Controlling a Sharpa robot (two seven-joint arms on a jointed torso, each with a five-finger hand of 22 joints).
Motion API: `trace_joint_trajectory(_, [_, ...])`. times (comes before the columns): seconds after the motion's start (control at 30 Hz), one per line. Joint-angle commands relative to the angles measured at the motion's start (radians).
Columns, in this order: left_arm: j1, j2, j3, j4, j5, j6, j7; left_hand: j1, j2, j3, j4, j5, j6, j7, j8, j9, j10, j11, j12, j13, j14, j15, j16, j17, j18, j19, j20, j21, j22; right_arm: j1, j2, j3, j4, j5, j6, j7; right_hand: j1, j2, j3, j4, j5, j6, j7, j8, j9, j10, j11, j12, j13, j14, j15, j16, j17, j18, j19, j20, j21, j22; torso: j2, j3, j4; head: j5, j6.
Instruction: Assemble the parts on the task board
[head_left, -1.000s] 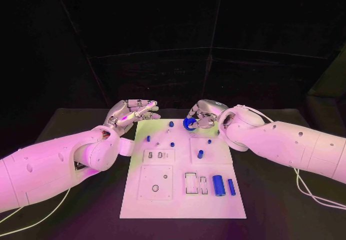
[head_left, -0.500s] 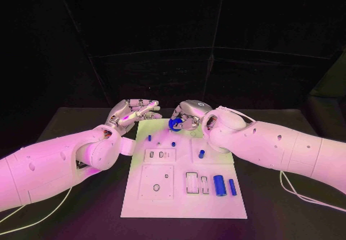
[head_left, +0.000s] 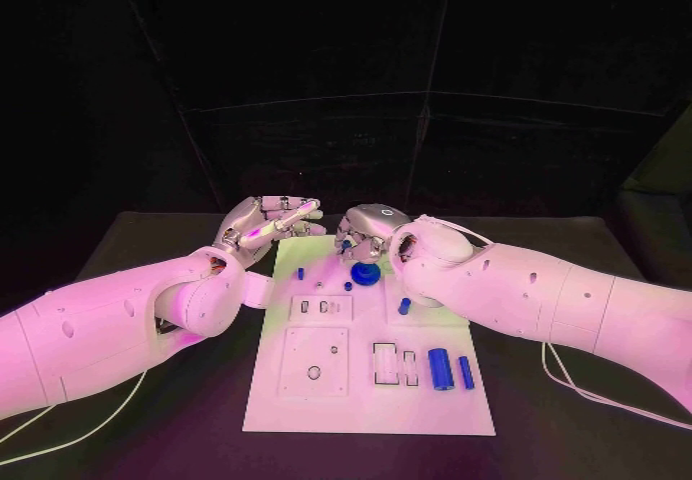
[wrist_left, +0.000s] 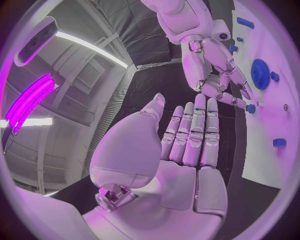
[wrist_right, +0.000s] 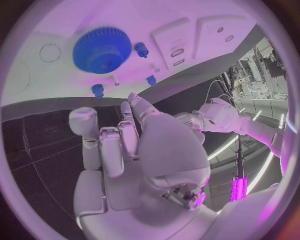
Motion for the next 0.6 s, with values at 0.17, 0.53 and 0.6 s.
trace_joint_trajectory(0.17, [0.002,0.0,0.001,0.003,-0.005,0.011,0.003,0.002,0.008,0.002,-0.005,0.002,0.006,0.002,-0.004,-0.001,0.004,0.0,-0.006,0.0,0.001,0.003,-0.005,0.001,0.015,0.007,0.003,-0.006,-0.001,-0.001,-0.001,-0.001,-0.003,-0.016,-0.013,-0.004,-0.011,-0.013,0.014,-0.003,-0.007,-0.008,0.004,-0.015,-0.003,0.005,0.004,-0.007,-0.004,0.079,-0.006,0.006,0.122,-0.012,0.005,0.003,0.006,0.0,0.0,0.0012,-0.0011,0.001,0.0])
trace_joint_trajectory(0.53, [0.002,-0.004,0.001,0.002,-0.005,0.012,0.003,0.002,0.008,0.002,-0.005,0.002,0.006,0.002,-0.004,-0.001,0.004,0.0,-0.006,0.0,0.001,0.003,-0.005,0.001,0.015,0.007,0.003,-0.006,-0.001,-0.004,-0.097,-0.001,0.078,0.005,-0.054,0.009,-0.058,-0.051,0.008,0.008,-0.015,-0.019,0.01,-0.033,-0.003,0.005,0.01,-0.01,-0.005,0.08,0.0,0.008,0.129,-0.013,0.005,0.008,0.007,0.001,-0.001,0.0016,-0.0047,0.004,0.001])
trace_joint_trajectory(0.6, [0.002,-0.005,0.001,0.003,-0.005,0.012,0.003,0.002,0.008,0.002,-0.005,0.002,0.006,0.002,-0.004,-0.001,0.004,0.0,-0.006,0.0,0.001,0.003,-0.005,0.001,0.015,0.007,0.003,-0.006,-0.001,-0.004,-0.123,-0.001,0.102,0.011,-0.036,0.004,-0.078,-0.067,-0.005,0.016,-0.005,-0.027,0.011,-0.04,-0.003,0.002,0.012,-0.014,-0.009,0.079,0.001,0.008,0.129,-0.013,0.004,0.01,0.008,0.001,-0.001,0.0014,-0.0051,0.003,0.001])
